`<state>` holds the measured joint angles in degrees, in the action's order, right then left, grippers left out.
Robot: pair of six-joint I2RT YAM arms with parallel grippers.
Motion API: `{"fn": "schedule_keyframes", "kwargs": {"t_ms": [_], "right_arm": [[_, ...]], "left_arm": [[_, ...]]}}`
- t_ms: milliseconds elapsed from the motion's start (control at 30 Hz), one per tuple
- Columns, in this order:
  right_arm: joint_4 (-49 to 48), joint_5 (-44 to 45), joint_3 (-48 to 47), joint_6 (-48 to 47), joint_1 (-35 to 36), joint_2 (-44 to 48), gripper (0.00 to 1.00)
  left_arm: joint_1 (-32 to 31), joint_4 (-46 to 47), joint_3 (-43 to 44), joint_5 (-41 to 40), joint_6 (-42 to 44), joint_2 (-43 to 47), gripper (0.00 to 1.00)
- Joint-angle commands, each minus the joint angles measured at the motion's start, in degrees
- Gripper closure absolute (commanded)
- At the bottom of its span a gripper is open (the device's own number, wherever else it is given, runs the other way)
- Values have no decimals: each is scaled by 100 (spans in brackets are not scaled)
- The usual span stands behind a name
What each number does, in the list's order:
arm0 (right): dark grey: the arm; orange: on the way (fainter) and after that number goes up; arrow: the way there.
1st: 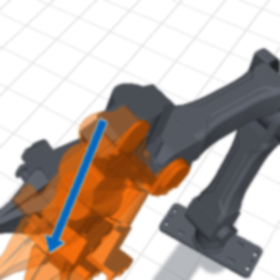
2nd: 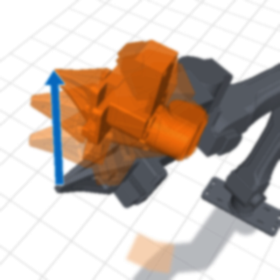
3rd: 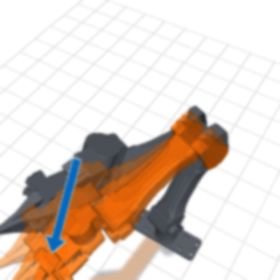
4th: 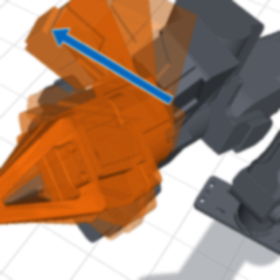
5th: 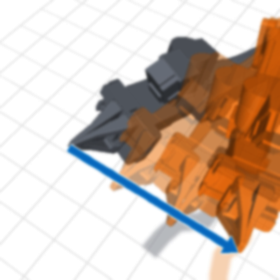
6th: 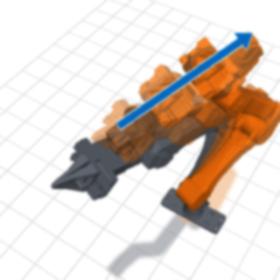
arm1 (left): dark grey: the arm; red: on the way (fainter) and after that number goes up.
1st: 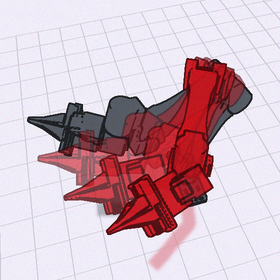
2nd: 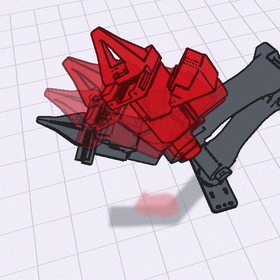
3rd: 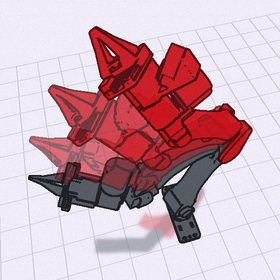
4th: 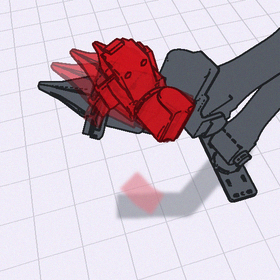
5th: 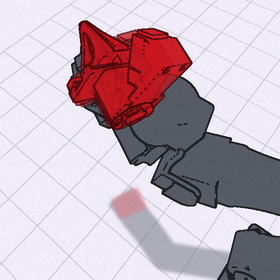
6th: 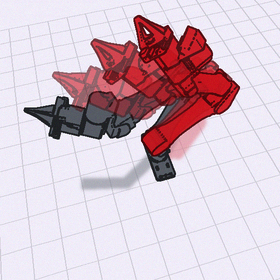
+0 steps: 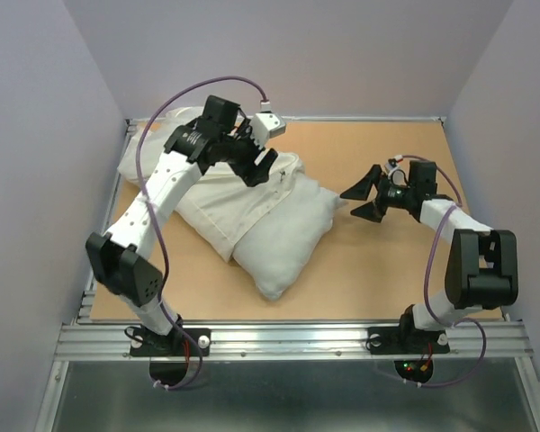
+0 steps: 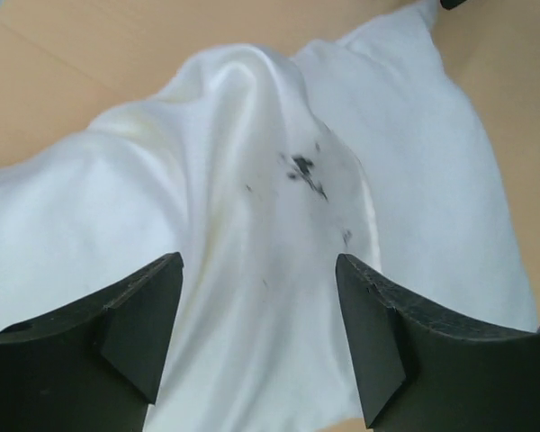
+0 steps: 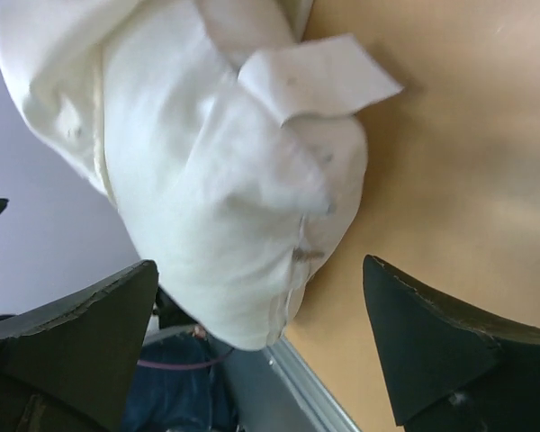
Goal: Put the pillow into the pillowcase
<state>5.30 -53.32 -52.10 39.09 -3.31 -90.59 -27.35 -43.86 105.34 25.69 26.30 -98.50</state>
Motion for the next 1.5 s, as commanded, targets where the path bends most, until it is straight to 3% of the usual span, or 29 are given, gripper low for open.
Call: {"fn": "schedule_keyframes", "kwargs": {"t_ms": [0,133,267,333,367,433,467,567,600,667,733,767,867,900,967,1033,1233,1333,1467], "right_arm": [[340,-671,647,-244,173,418,0],[296,-496,588,-323,724,350,0],[252,-478,-52,-437,1235,-342,0],[130,-329,-317,-394,1254,-660,8],[112,-224,-641,-402,1245,-949,22],[103,23,-941,-438,1219,-1197,32],[77,102,-1186,-429,1158,-1294,42],[-204,322,-1364,-262,938,-1243,56],[-414,357,-1382,-192,868,-1199,65],[-477,533,-1382,-7,675,-1058,67],[-671,656,-1435,55,595,-979,63],[-662,648,-1452,-15,569,-970,46],[-609,613,-1347,176,385,-812,11],[-592,525,-1277,178,358,-759,7],[-548,288,-954,371,183,-506,3],[-346,78,-593,520,182,-277,1],[-293,-144,559,732,252,384,0],[-302,-83,587,705,505,332,0],[-337,-21,341,591,761,-28,0]], "left_arm": [[-42,-378,-1083,-450,533,849,20],[-86,112,-1920,-592,577,736,22],[-375,728,-1641,-539,516,-115,32],[-516,922,-895,-495,490,-868,47],[-543,1097,-570,-504,437,-1116,60],[-587,1125,668,-303,270,-1855,70],[-613,1038,1098,-241,287,-2057,78],[-797,1185,2208,-223,410,-2542,87],[-850,1282,2463,-223,419,-2604,92],[-981,1546,2631,-205,419,-2692,94],[-1044,1678,2702,-380,385,-2657,91],[-1044,1670,2694,-477,236,-2614,79],[-1018,1538,2082,-827,60,-2105,52],[-1018,1521,2078,-916,24,-1894,48],[-1018,1538,1299,-1092,-2,-1200,39],[-1035,1433,667,-1338,-20,-656,37],[-1132,878,-162,-1787,-231,-249,35],[-1210,1098,-338,-1962,-223,-344,33],[-1220,1028,170,-2059,-222,-898,33]]}}
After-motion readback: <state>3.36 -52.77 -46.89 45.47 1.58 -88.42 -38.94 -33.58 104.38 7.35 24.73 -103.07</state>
